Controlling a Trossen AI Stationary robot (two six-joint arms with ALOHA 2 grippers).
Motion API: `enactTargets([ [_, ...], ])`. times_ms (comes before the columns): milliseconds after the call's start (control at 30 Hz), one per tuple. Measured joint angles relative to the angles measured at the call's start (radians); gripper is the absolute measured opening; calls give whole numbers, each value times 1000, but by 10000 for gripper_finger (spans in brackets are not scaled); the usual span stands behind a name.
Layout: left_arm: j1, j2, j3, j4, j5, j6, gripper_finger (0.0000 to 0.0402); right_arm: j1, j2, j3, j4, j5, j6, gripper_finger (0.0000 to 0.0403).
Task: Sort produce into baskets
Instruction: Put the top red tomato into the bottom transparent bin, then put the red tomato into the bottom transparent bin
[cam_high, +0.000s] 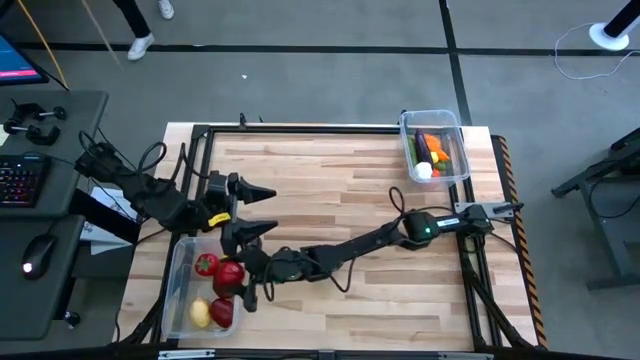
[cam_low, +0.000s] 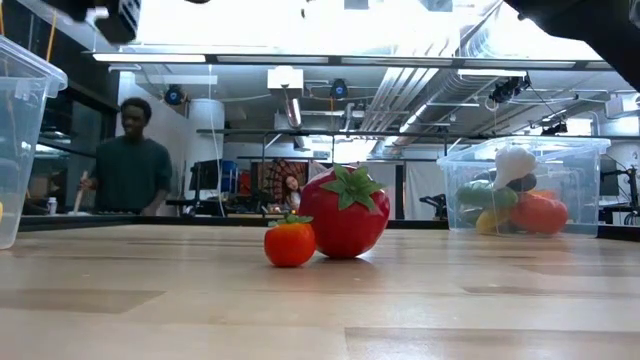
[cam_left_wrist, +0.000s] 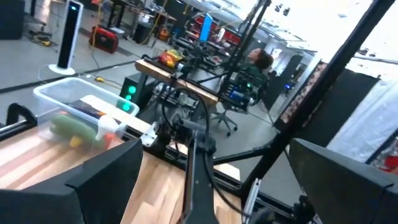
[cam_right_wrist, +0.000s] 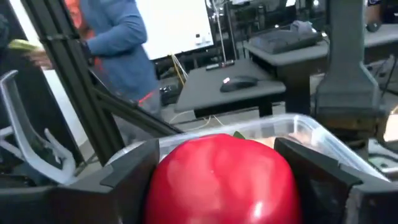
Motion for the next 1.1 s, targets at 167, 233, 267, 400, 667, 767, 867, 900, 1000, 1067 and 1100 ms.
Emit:
enactTargets([
  [167, 0, 0, 0, 8, -33, -7, 392, -15, -1, -12, -7, -1, 254, 297],
  [233, 0, 0, 0, 14, -44, -8, 392, -24, -2, -11, 1, 1, 344, 297],
  [267, 0, 0, 0, 19, -46, -6, 392, -29, -2, -11, -1, 8, 371, 298],
  [400, 1, 0, 0, 29, -48, -1, 392, -48, -2, -11, 32, -38, 399, 298],
  [667, 1, 0, 0, 41, -90, -17, 392, -71, -2, -9, 132, -247, 270, 301],
  [767, 1, 0, 0, 44, -99, -17, 392, -82, -2, -9, 104, -246, 271, 317],
  [867, 1, 0, 0, 43, -116, -17, 392, -91, -3, -9, 70, -242, 258, 355],
  [900, 1, 0, 0, 44, -123, -17, 392, -93, -3, -9, 69, -242, 250, 371],
  [1000, 8, 0, 0, 43, -130, -17, 392, -94, -3, -9, 78, -239, 217, 393],
  [1067, 15, 0, 0, 44, -131, -20, 392, -97, -3, -9, 81, -239, 207, 388],
  [1100, 19, 0, 0, 44, -131, -24, 392, -99, -3, -9, 78, -239, 209, 386],
])
